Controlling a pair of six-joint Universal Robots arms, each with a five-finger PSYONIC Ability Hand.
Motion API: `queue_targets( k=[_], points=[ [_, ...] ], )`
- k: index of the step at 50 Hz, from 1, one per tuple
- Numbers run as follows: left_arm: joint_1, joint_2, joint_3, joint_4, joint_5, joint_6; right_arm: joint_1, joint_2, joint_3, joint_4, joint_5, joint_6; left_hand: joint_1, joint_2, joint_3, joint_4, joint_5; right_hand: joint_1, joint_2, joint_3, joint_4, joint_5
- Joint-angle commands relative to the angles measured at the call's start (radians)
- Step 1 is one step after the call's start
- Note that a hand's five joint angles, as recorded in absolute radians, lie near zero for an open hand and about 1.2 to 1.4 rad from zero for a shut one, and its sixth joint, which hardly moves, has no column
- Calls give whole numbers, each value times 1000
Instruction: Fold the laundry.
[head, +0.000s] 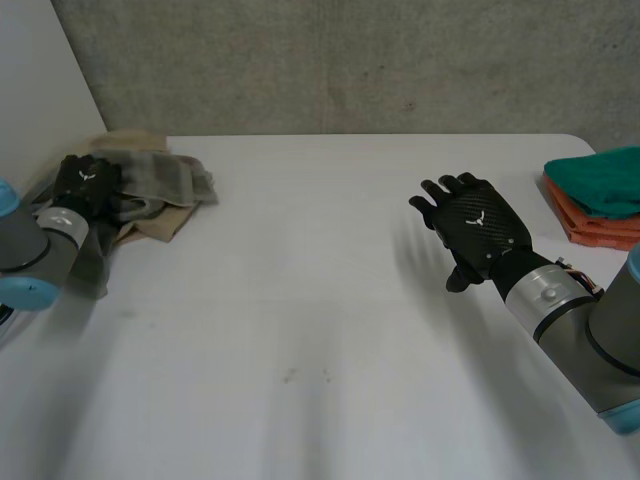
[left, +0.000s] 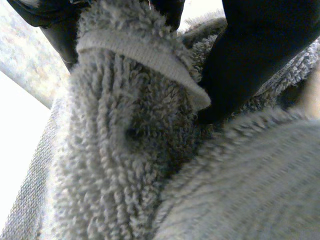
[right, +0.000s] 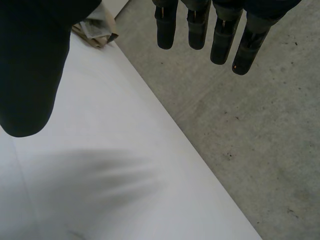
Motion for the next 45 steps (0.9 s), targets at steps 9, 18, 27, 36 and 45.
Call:
queue_targets(
  k=[9,18,27,36,45],
  points=[
    [-303,601,-365,101,-88,-423,1,-9,-24,-7,31,1,386,208,240,200,283,-29,-47,-40,-60,-62],
    [-639,560,-486,70,-81,-623,0,-12,-69,-4,180,10,316,138,170,131,213,-29,-47,-40,-60,-62],
    [-733,518,-446,-71,-94,-615,-22,-14,-92,5,201,8,-756,-934,-902,-942,-859,-29,-47,-40,-60,-62],
    [-620,681,-547,-129,-162,-511,-28,-19,-164,249,172,4,-741,-919,-888,-927,-844,-29,-47,-40,-60,-62],
    [-598,690,-673,-141,-188,-284,-31,-19,-285,646,169,-10,-712,-890,-858,-898,-815,-29,-47,-40,-60,-62]
  ],
)
